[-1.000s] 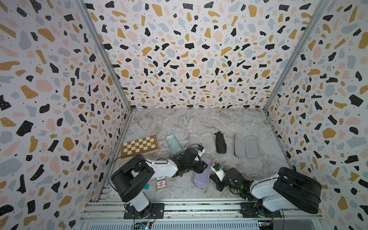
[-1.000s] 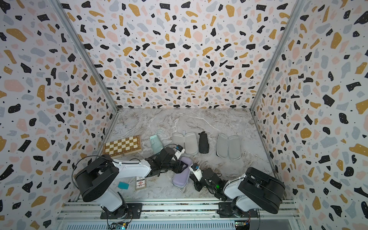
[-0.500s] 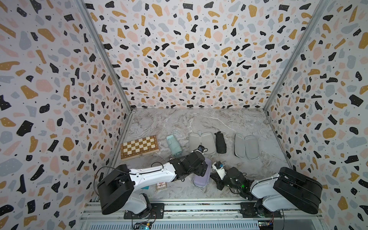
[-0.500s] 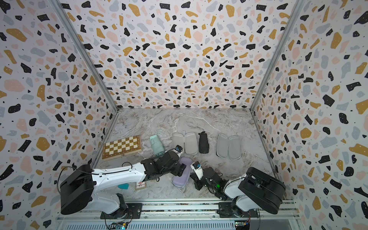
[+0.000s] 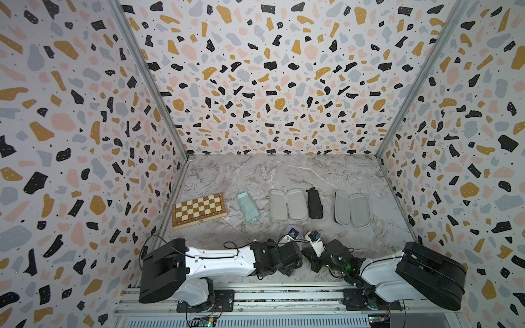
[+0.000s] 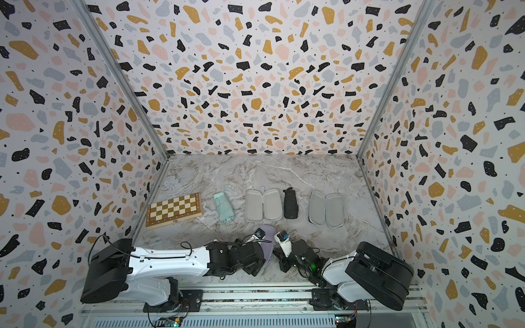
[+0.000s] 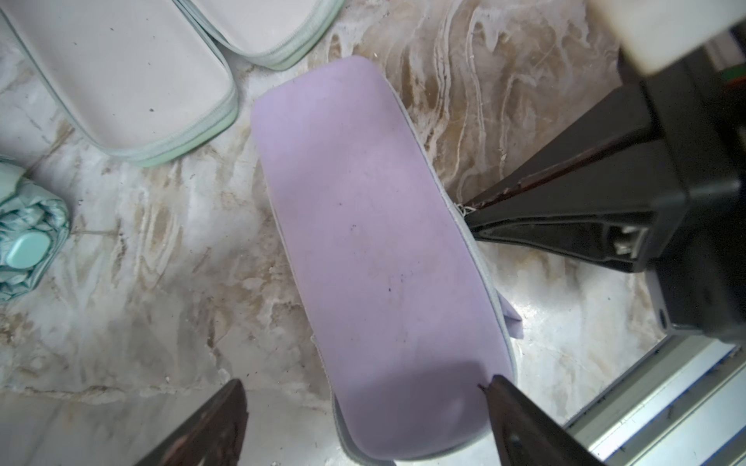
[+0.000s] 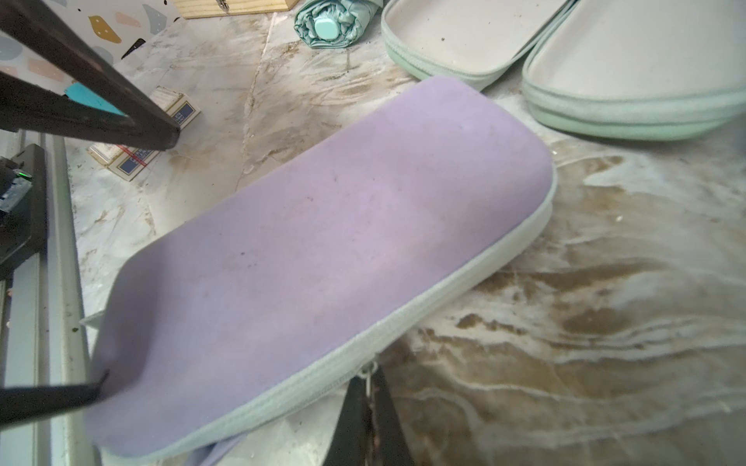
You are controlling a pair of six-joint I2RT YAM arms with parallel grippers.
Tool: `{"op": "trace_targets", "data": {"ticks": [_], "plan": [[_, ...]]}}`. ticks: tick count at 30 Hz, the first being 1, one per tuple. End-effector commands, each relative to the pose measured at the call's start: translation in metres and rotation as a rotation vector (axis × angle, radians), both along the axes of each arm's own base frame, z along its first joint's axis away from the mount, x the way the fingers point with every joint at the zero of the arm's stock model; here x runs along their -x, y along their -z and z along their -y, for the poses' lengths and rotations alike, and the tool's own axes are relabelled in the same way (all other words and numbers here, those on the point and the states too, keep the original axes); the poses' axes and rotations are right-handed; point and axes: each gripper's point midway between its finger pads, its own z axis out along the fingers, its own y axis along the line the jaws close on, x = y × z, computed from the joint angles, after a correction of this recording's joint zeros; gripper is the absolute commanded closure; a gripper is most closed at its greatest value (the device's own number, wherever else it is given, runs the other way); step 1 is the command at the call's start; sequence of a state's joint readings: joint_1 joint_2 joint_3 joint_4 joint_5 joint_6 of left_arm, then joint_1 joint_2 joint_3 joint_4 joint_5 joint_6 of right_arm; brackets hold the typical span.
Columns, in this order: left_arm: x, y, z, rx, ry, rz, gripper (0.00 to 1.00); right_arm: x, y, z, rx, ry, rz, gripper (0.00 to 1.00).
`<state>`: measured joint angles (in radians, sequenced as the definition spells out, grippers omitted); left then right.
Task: Put umbrellas into zippered umbrella sleeves
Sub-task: Adjust the umbrella sleeve at the center of the board.
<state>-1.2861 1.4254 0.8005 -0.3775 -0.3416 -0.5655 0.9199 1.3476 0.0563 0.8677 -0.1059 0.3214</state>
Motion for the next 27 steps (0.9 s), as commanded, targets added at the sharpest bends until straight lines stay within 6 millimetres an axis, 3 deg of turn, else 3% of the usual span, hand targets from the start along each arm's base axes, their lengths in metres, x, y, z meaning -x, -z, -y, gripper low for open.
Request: {"op": "trace_targets", "data": {"ticks": [1, 5, 11, 27], "plan": [[0.007, 0.002, 0.015, 0.015, 0.032, -0.038, 0.00, 0.000, -0.002, 0.001, -0.017, 0.007, 0.000, 1.00], [0.002, 0.003, 0.017, -0.062, 0.025, 0.005, 0.01, 0.001, -0.002, -0.001, -0.018, -0.005, -0.003, 1.00], [0.003, -0.002, 0.023, -0.034, 0.041, 0.012, 0.01, 0.001, -0.002, 0.000, -0.018, -0.003, -0.003, 1.00], [-0.003, 0.014, 0.033, -0.064, 0.038, 0.024, 0.01, 0.003, -0.001, 0.001, -0.027, -0.005, -0.008, 1.00]]}}
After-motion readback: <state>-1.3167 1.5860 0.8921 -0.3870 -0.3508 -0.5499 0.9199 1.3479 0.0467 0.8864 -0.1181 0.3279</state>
